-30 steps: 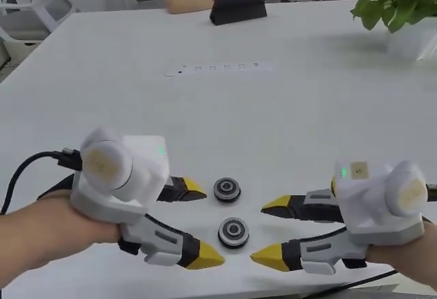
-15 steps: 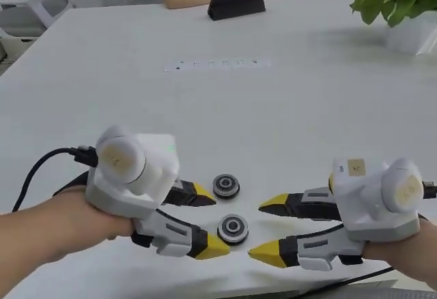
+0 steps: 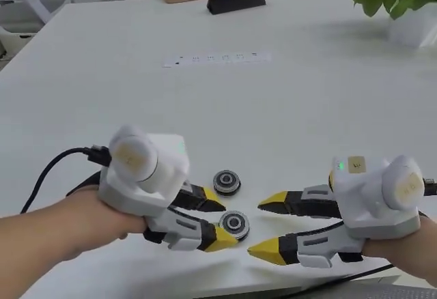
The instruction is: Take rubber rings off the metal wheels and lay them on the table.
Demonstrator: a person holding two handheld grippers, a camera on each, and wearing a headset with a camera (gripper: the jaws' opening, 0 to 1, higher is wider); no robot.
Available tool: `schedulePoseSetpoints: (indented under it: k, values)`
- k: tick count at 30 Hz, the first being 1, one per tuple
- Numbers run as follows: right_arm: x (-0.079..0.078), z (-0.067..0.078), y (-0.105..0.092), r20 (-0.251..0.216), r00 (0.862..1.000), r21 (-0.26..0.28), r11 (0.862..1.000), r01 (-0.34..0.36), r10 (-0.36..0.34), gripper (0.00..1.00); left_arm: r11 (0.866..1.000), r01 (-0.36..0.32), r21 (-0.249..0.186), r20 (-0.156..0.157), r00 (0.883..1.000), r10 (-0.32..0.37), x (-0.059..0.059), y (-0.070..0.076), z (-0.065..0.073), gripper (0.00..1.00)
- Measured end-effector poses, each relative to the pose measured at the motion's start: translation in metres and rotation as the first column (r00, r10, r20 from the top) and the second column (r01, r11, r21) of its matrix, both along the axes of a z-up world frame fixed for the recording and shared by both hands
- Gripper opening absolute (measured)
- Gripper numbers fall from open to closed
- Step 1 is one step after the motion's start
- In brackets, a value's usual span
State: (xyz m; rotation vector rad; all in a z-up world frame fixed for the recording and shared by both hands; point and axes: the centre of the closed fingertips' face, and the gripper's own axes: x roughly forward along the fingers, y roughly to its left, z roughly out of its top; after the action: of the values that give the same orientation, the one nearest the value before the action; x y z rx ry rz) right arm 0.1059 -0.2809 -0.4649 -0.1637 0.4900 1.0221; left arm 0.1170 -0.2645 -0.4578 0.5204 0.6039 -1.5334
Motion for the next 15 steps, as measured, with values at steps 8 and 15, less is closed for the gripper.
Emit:
schedulePoseSetpoints:
  k: [8, 15]
  values:
    - [0.0003, -0.0011, -0.0013, -0.002, 1.0, 0.004, 1.0, 0.004, -0.004, 0.42, 1.0, 0.007, 0.001, 0.004, 1.0, -0.007, -0.0012, -0.0035, -0.0038, 0.16]
    - [0.0008, -0.0018, -0.0001, -0.004, 1.0, 0.005, 1.0, 0.005, -0.005, 0.41, 1.0, 0.011, -0.007, 0.042, 0.999, -0.01, 0.0025, -0.0045, -0.0042, 0.11]
